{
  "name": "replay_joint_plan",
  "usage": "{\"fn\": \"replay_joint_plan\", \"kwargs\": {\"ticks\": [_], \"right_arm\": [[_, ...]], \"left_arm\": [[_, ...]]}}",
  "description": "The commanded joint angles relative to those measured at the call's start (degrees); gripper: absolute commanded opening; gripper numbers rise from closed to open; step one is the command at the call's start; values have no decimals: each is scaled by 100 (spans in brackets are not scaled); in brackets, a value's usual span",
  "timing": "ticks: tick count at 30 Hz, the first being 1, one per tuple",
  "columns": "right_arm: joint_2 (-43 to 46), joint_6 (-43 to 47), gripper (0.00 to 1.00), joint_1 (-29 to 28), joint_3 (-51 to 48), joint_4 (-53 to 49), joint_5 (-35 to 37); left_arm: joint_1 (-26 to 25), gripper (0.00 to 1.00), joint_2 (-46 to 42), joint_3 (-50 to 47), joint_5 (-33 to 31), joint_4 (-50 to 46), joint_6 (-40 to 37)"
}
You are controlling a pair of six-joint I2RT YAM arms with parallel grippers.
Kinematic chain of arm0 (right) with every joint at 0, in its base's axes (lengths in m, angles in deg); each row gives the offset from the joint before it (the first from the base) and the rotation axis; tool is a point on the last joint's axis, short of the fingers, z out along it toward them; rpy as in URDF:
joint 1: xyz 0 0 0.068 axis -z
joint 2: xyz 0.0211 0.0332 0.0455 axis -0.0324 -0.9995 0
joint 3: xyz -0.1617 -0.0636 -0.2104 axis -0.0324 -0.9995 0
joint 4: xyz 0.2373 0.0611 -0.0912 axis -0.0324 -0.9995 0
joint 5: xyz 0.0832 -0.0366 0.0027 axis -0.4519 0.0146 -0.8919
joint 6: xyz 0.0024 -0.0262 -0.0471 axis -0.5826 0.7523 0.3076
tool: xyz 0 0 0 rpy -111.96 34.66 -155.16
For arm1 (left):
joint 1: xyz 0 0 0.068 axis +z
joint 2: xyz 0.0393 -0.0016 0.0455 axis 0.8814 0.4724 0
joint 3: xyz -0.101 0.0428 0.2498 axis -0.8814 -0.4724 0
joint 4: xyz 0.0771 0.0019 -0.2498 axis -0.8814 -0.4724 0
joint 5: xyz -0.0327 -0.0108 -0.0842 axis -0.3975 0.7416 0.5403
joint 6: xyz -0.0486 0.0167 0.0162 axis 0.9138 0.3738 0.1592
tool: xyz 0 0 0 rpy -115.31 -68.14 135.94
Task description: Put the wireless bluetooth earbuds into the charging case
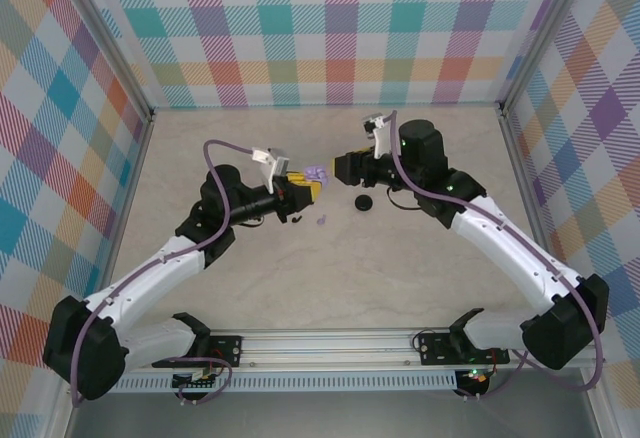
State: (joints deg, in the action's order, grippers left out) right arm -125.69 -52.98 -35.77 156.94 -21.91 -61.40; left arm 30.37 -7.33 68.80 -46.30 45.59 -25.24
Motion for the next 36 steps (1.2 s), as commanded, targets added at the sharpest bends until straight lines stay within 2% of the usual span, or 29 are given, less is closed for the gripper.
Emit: {"fn": "replay_joint_plan", "kwargs": {"ticks": [1, 5, 11, 22, 29, 36], "right_arm": [[-158, -73, 57, 22, 238, -765, 1166], [-818, -80, 57, 135, 630, -1417, 1122], [-1915, -28, 55, 192, 1147, -1809, 662], [-3955, 39, 28, 167, 2243, -2155, -307], [-4769, 182, 25, 39, 2760, -2499, -475], [-5198, 279, 22, -85, 2967, -2711, -409]], "left_arm": [[-73, 18, -272, 171, -155, -324, -344], [-73, 18, -460, 158, -199, -563, -458], [-73, 19, -750, 162, -226, -844, -556], [-74, 19, -983, 160, -300, -1105, -637], [-73, 19, -932, 154, -293, -1090, -619], [-68, 19, -878, 141, -274, -1063, -584]]}}
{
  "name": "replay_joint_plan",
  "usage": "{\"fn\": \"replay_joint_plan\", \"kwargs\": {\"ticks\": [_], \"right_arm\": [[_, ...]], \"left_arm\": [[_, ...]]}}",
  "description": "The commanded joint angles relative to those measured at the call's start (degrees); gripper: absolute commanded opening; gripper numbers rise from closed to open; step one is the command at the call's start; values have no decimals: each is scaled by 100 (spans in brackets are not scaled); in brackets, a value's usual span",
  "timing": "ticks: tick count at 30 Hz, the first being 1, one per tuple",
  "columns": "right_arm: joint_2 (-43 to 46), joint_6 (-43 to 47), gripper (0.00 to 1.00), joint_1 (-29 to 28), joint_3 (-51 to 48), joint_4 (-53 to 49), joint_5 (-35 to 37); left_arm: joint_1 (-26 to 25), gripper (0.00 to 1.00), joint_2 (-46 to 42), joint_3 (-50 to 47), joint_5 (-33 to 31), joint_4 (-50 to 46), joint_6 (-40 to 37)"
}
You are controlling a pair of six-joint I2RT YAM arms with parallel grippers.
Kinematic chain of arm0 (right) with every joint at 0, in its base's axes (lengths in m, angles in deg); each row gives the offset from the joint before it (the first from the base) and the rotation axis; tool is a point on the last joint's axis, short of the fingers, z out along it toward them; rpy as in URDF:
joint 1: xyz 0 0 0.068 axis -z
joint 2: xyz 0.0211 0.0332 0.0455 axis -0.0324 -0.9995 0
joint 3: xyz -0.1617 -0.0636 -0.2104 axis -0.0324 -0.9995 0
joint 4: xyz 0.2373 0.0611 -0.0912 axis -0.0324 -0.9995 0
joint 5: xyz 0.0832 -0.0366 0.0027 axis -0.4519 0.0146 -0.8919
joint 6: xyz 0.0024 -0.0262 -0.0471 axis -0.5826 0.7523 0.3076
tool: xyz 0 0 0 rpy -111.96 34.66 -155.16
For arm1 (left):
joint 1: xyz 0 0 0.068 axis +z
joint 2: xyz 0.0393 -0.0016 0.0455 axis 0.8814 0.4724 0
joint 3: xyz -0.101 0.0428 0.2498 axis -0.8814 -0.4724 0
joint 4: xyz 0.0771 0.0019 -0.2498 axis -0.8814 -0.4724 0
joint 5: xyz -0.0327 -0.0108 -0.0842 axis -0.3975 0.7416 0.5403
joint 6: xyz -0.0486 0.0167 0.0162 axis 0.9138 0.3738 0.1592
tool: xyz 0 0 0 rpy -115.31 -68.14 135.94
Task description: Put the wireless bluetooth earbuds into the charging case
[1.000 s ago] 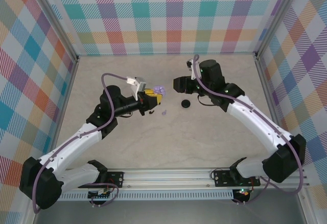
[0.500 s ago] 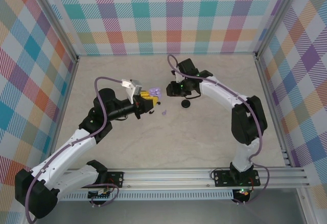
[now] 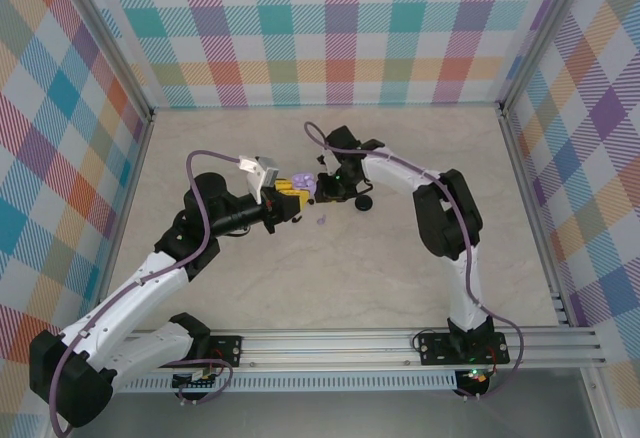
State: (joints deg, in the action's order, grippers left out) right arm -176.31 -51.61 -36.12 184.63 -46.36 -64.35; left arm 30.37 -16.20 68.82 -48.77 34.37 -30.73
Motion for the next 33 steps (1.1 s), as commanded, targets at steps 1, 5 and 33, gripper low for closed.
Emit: {"fn": "replay_joint_plan", "kwargs": {"ticks": [1, 5, 33], "right_arm": [[-189, 156, 22, -61, 235, -303, -124], [-400, 201, 19, -130, 383, -429, -109], [-512, 370, 19, -289, 385, -1198, 675]], "left_arm": [[-73, 20, 10, 143, -21, 66, -34], [-73, 19, 33, 134, -18, 75, -18], [-75, 19, 90, 78, -9, 172, 61]]}}
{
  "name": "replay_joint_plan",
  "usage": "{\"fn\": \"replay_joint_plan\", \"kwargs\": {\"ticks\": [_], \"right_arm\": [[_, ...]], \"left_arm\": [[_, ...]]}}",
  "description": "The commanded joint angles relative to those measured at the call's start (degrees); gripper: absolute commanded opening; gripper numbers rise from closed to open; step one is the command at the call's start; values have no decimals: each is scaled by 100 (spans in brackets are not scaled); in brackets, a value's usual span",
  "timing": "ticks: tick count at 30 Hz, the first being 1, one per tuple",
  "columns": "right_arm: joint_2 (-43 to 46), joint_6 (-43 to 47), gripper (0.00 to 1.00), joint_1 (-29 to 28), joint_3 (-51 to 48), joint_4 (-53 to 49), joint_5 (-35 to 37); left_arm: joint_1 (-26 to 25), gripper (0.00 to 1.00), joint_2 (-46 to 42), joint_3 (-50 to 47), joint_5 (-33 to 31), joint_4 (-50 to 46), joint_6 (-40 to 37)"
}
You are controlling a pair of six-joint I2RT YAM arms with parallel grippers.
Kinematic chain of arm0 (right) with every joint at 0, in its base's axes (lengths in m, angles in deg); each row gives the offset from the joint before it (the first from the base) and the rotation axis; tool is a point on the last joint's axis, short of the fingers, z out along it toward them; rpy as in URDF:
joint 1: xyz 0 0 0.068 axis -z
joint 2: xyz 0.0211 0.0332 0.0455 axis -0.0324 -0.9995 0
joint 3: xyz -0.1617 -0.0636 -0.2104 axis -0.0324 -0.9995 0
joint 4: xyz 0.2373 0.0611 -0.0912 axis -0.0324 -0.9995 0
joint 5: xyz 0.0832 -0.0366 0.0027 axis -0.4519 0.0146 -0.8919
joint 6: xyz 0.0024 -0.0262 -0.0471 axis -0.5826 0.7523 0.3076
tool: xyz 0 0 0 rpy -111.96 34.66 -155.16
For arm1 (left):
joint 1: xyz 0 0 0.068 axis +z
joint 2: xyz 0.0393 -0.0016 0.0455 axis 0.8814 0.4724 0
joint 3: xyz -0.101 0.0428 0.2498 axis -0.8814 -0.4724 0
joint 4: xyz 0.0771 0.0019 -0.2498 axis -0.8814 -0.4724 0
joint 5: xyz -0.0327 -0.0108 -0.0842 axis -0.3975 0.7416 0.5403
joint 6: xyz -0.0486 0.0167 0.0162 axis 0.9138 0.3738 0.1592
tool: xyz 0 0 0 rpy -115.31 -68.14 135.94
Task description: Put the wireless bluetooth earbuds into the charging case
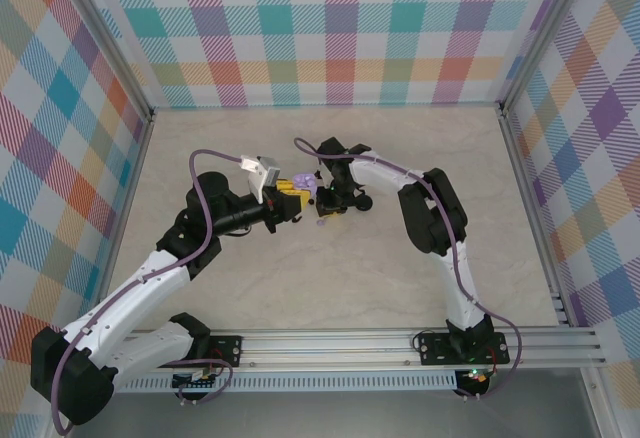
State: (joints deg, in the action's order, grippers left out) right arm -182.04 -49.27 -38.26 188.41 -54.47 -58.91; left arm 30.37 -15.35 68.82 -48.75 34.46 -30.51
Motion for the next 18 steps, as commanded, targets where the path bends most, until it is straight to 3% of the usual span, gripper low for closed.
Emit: {"fn": "replay_joint_plan", "kwargs": {"ticks": [1, 18], "right_arm": [[76, 171, 19, -86, -7, -401, 122], [312, 336, 18, -233, -348, -654, 296]], "left_arm": [[-73, 19, 8, 78, -6, 163, 35], [-76, 19, -34, 98, 27, 225, 81]]}}
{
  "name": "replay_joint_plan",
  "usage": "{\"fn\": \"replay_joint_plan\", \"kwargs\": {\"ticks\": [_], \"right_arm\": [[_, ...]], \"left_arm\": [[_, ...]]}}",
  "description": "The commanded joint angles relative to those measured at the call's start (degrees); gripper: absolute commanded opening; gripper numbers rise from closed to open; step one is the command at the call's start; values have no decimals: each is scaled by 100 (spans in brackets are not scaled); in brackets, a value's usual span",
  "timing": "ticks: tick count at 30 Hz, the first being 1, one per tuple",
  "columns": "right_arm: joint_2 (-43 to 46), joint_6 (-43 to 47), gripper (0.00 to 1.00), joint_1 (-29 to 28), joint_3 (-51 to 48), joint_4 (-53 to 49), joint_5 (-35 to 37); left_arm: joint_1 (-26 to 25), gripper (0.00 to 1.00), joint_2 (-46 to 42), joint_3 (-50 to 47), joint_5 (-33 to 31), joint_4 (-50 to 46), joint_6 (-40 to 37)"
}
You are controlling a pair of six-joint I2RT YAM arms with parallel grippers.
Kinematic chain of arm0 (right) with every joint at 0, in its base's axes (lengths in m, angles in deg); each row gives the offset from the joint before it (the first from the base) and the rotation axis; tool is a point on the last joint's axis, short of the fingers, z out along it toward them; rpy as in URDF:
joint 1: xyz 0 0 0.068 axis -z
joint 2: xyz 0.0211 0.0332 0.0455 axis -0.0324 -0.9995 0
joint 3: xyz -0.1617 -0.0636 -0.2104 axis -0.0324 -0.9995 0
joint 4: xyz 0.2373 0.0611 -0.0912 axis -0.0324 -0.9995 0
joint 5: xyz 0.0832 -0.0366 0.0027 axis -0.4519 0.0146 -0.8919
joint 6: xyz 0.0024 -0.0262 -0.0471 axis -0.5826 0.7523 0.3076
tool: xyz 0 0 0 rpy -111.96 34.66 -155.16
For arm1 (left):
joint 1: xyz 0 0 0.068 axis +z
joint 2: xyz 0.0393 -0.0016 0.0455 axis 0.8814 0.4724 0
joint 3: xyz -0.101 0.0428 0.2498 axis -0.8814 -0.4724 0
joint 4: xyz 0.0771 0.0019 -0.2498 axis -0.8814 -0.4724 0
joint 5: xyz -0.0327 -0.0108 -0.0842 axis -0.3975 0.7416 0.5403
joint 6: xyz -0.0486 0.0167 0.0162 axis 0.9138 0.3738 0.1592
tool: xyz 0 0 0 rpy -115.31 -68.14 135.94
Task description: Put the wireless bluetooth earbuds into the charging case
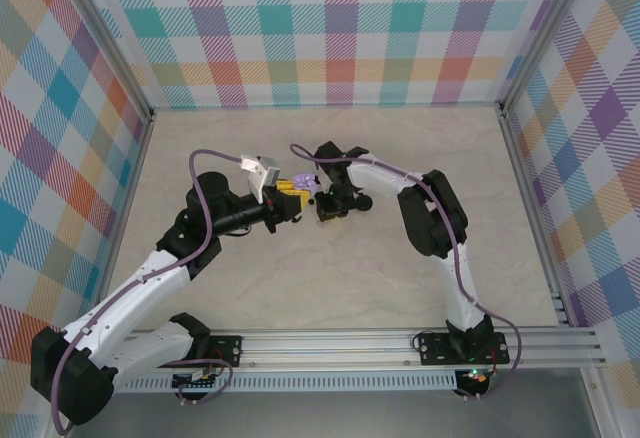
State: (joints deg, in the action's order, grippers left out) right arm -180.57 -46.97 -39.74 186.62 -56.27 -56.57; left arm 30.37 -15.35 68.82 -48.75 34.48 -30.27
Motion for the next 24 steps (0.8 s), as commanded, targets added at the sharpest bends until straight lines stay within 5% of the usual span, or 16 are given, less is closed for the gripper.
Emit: {"fn": "replay_joint_plan", "kwargs": {"ticks": [1, 24], "right_arm": [[186, 106, 18, -91, -195, -479, 55], [510, 166, 20, -228, -386, -130, -489]], "left_arm": [[-73, 19, -35, 99, 24, 223, 59], [-73, 19, -61, 125, 29, 218, 77]]}}
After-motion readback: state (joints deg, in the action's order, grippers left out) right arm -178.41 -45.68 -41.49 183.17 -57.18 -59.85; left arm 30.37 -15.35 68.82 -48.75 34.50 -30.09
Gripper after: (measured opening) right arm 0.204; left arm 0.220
